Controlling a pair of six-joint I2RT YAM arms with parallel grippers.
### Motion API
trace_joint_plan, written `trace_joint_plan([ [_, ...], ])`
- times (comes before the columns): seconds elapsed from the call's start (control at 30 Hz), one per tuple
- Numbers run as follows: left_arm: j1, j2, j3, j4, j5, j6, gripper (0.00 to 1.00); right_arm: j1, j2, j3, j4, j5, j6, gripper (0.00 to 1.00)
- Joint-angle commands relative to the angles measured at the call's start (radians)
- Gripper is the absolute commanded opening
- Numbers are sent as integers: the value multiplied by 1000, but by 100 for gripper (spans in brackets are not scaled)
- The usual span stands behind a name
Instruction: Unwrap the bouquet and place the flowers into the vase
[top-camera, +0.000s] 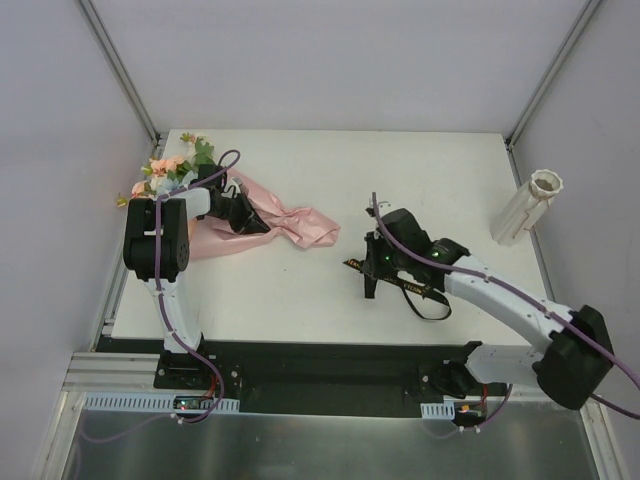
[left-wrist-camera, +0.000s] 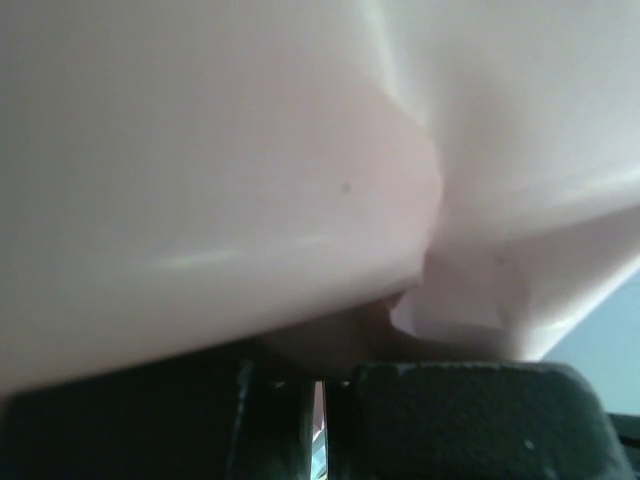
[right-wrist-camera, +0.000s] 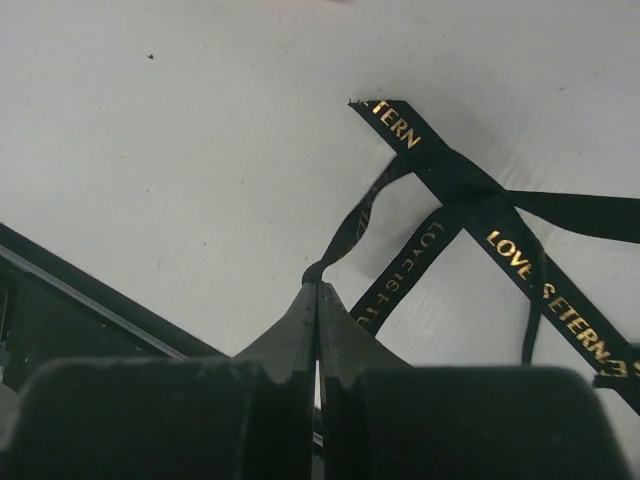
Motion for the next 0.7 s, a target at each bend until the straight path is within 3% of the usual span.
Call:
trace_joint_plan([
  [0.0,5,-6,-1,-25,6,-5,0,-2,143,-28,140,-49,86,1],
  [0.23,2,-5,1,-23,9,-8,0,-72,344,-61,209,24,120,1],
  [0.67,-6,-15,2,-25,20,-11,0,-239,389,-153,208,113,223,1],
])
